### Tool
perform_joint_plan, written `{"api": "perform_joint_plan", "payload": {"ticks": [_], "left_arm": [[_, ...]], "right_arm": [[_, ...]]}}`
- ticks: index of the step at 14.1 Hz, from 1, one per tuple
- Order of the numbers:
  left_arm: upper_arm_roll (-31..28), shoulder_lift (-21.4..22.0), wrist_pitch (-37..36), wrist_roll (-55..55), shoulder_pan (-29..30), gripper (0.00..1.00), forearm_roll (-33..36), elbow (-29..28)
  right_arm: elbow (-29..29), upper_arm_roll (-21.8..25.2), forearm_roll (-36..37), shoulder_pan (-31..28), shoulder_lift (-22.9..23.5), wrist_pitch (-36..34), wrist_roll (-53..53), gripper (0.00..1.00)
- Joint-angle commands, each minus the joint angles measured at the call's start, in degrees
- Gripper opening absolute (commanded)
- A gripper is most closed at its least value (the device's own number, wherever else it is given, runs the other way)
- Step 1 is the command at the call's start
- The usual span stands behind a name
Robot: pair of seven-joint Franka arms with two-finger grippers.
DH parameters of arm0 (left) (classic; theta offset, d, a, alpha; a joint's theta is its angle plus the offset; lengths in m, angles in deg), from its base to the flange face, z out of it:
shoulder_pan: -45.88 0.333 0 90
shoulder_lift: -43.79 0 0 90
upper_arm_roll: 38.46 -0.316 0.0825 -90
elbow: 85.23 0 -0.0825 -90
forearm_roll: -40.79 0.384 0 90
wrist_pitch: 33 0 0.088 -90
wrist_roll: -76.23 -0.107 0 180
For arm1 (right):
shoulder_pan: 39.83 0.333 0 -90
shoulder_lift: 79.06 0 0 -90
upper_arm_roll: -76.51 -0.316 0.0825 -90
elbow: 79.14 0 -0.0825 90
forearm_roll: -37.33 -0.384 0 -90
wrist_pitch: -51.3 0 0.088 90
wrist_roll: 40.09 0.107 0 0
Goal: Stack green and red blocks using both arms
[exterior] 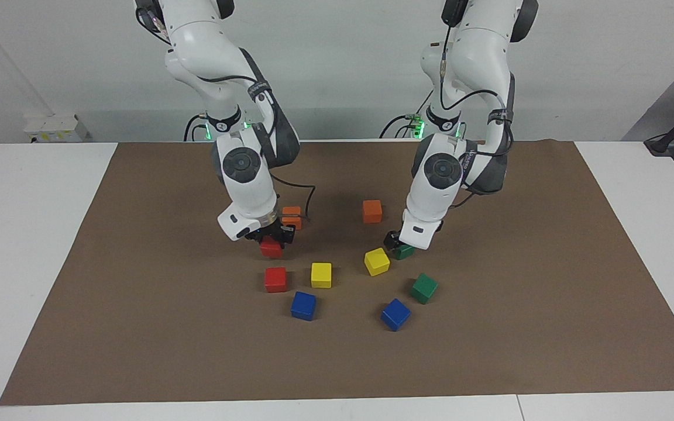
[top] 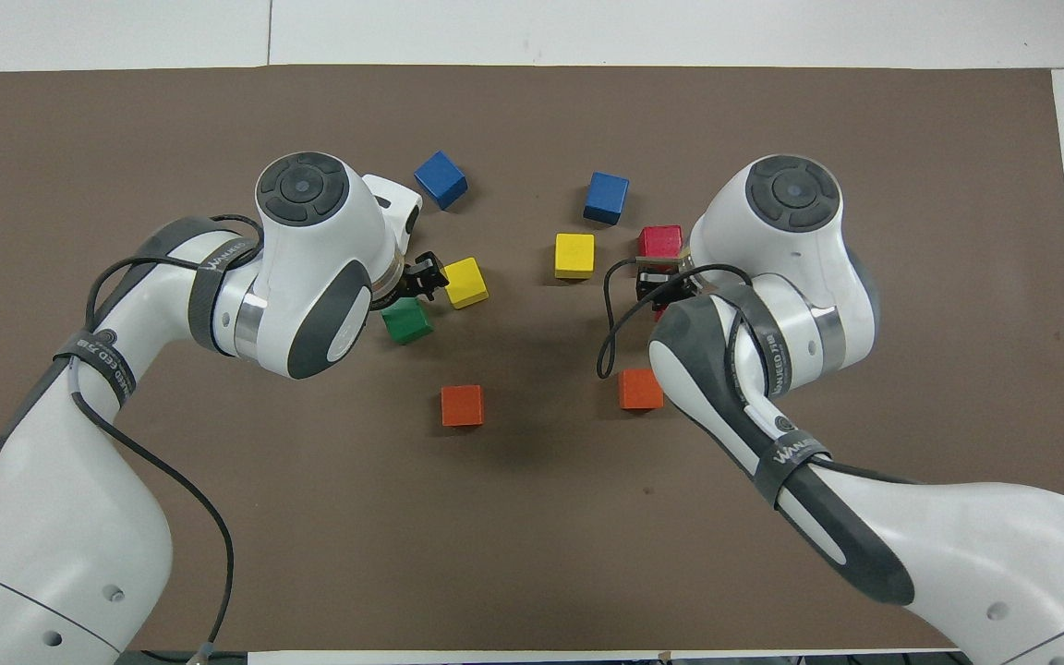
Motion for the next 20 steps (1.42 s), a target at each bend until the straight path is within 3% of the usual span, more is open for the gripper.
{"api": "perform_joint_plan", "payload": {"ticks": [1,5,9,16,18,20], "left_arm": [[-0.6,0.5,3.7,0.7,-0.6,1.00,1.0,-2.9],[-0.6,0.5,5.6,1.5,-0.6,1.00,1.0,-3.6],[-0.6,0.7,9.5,4.8,-0.6,1.00,1.0,-6.0],[-0.6,0.7,10.2,6.0,-0.6,0.99,1.0,-6.9],[-0.6,0.7,10.5,6.4,-0.6,0.87,1.0,-6.9],[-0.6,0.7,10.5,6.5,-0.6,0.86,1.0,-7.0]], "right_arm": [[3.9,-0.3,0.1,-4.4,-0.1,-2.7,-6.9,0.00],[2.0,-0.4,0.1,-14.0,-0.6,-2.2,-23.7,0.00],[-8.2,-0.3,0.1,-19.8,-3.9,6.1,-32.1,0.00],[-15.5,-0.3,0.3,-22.4,-5.5,10.1,-35.5,0.00],[-16.9,-0.3,0.3,-23.0,-5.5,11.8,-36.2,0.00],[-16.9,-0.2,0.3,-23.2,-5.4,11.9,-36.9,0.00]]}}
